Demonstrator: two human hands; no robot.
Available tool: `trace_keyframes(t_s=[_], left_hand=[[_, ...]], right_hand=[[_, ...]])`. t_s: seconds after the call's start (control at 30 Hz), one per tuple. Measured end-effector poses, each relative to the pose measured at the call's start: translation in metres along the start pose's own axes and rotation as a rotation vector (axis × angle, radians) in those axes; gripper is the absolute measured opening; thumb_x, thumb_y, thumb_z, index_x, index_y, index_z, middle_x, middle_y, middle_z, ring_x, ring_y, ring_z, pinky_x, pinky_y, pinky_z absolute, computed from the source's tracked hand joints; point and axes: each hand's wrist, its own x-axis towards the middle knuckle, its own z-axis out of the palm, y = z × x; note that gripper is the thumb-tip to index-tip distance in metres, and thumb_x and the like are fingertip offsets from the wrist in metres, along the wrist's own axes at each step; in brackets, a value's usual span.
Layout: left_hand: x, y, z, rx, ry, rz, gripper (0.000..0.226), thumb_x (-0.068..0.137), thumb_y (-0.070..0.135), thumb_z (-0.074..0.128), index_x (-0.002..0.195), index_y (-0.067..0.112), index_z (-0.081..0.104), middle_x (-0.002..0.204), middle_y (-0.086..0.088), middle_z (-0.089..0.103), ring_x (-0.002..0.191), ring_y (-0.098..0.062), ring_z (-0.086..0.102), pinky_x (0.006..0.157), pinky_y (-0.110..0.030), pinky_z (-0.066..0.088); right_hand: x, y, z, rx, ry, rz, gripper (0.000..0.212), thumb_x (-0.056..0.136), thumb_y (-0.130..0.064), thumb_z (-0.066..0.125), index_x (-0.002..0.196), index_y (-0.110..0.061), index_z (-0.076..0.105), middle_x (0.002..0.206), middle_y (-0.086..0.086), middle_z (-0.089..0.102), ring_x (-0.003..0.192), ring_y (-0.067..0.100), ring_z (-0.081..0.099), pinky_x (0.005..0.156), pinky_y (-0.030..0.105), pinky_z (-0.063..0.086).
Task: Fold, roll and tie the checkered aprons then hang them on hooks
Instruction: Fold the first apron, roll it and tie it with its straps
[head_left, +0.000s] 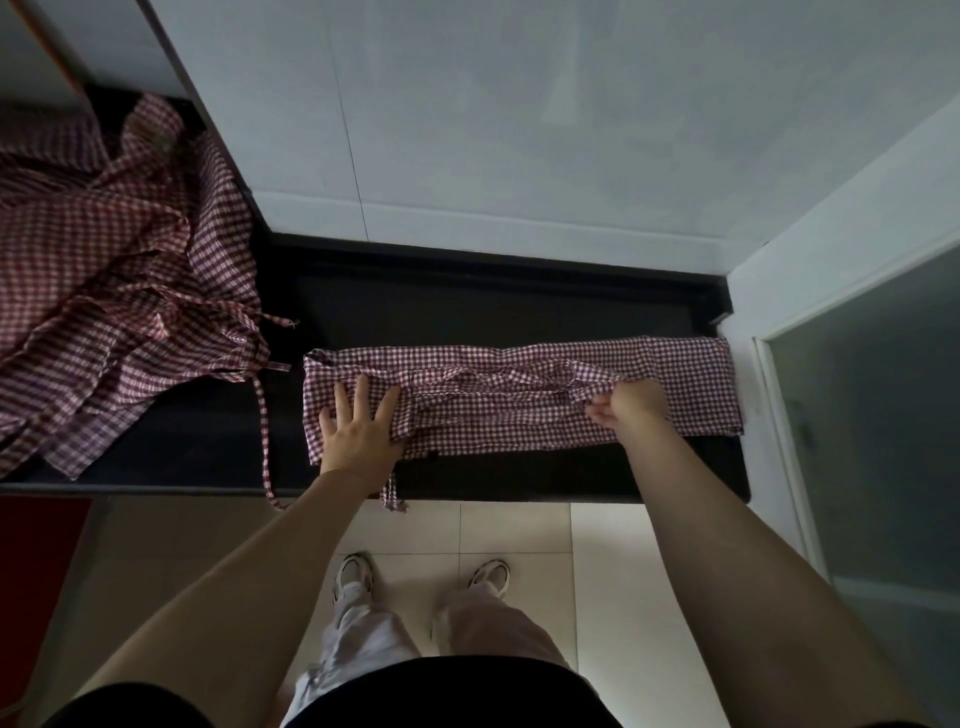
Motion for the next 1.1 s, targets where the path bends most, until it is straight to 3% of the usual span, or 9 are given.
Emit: trace_keyframes(t_s=[0.1, 0.2, 0.3, 0.47, 0.6, 0.73, 0.83, 0.97, 1.1], left_hand=[[0.002, 0.001, -0.001, 0.024, -0.024, 0.005, 0.076, 0.100, 0.040, 0.044, 0.157, 0.029, -0.005, 0.163, -0.014, -0.018, 0.148, -0.043, -0.015, 0.120, -0.060, 0.006], [0.000, 0.002, -0.001, 0.022, -0.015, 0.005, 0.077, 0.100, 0.039, 0.042, 0.157, 0.030, -0.009, 0.162, -0.014, -0.019, 0.147, -0.045, -0.016, 0.120, -0.060, 0.006], [-0.002, 0.004, -0.001, 0.006, 0.006, 0.012, 0.079, 0.099, 0.037, 0.043, 0.155, 0.035, -0.013, 0.163, -0.012, -0.019, 0.147, -0.046, -0.015, 0.119, -0.061, 0.006], [0.002, -0.002, -0.003, 0.003, -0.031, 0.024, 0.085, 0.096, 0.014, 0.040, 0.153, 0.040, -0.016, 0.162, -0.009, -0.022, 0.146, -0.045, -0.020, 0.119, -0.062, 0.003], [0.007, -0.009, -0.010, 0.004, -0.053, 0.052, 0.089, 0.094, 0.010, 0.041, 0.152, 0.042, -0.017, 0.162, -0.007, -0.023, 0.146, -0.043, -0.021, 0.120, -0.060, 0.001], [0.004, -0.015, -0.009, -0.096, 0.040, 0.075, 0.087, 0.093, 0.032, 0.056, 0.155, 0.040, -0.004, 0.165, -0.009, -0.010, 0.149, -0.040, -0.011, 0.120, -0.059, 0.006], [-0.005, -0.023, -0.004, -0.169, 0.154, 0.111, 0.091, 0.083, 0.052, 0.063, 0.155, 0.037, 0.011, 0.164, -0.009, 0.003, 0.151, -0.034, -0.001, 0.121, -0.056, 0.005], [-0.016, -0.040, -0.002, -0.333, 0.251, 0.077, 0.070, 0.085, 0.055, 0.031, 0.152, 0.034, 0.029, 0.163, -0.003, 0.017, 0.152, -0.024, 0.004, 0.122, -0.051, 0.001], [-0.015, -0.051, -0.009, -0.401, 0.396, -0.138, 0.046, 0.099, 0.032, 0.041, 0.144, 0.023, 0.043, 0.156, -0.012, 0.030, 0.146, -0.033, 0.021, 0.117, -0.055, 0.022]], right_hand=[[0.004, 0.005, 0.003, 0.009, 0.012, -0.016, 0.042, 0.105, -0.015, 0.040, 0.143, 0.003, 0.039, 0.134, 0.020, 0.057, 0.116, 0.034, 0.062, 0.083, 0.034, 0.055], [-0.010, 0.017, 0.015, -0.350, 0.289, -0.521, 0.041, 0.095, -0.008, 0.057, 0.134, -0.009, 0.045, 0.125, 0.009, 0.057, 0.105, 0.024, 0.064, 0.073, 0.027, 0.052], [-0.019, 0.032, 0.031, -0.742, 0.212, -0.932, 0.034, 0.090, -0.013, 0.066, 0.121, -0.018, 0.051, 0.115, 0.002, 0.054, 0.089, 0.013, 0.060, 0.066, 0.019, 0.049], [-0.012, 0.040, 0.045, -1.135, 0.078, -0.781, 0.051, 0.089, -0.030, 0.069, 0.134, -0.017, 0.049, 0.142, 0.012, 0.040, 0.121, 0.026, 0.052, 0.094, 0.039, 0.053], [-0.015, 0.038, 0.040, -1.176, 0.183, -0.634, 0.046, 0.094, -0.029, 0.061, 0.136, -0.015, 0.051, 0.148, 0.015, 0.036, 0.132, 0.032, 0.042, 0.108, 0.047, 0.041], [-0.035, 0.038, 0.057, -1.077, 0.405, -1.030, 0.028, 0.090, -0.016, 0.064, 0.117, -0.013, 0.061, 0.120, 0.014, 0.053, 0.106, 0.026, 0.054, 0.090, 0.039, 0.051], [-0.052, 0.042, 0.078, -1.059, 0.190, -1.252, 0.003, 0.092, -0.016, 0.061, 0.094, -0.014, 0.062, 0.091, 0.002, 0.058, 0.079, 0.014, 0.057, 0.074, 0.032, 0.053], [-0.076, 0.059, 0.121, -0.970, -0.465, -0.761, 0.021, 0.097, -0.022, 0.054, 0.084, -0.011, 0.066, 0.078, 0.004, 0.067, 0.070, 0.020, 0.066, 0.071, 0.039, 0.058], [-0.094, 0.082, 0.149, -0.955, -0.709, -0.473, 0.023, 0.097, -0.027, 0.058, 0.108, -0.011, 0.071, 0.088, 0.001, 0.073, 0.075, 0.015, 0.070, 0.066, 0.027, 0.053]])
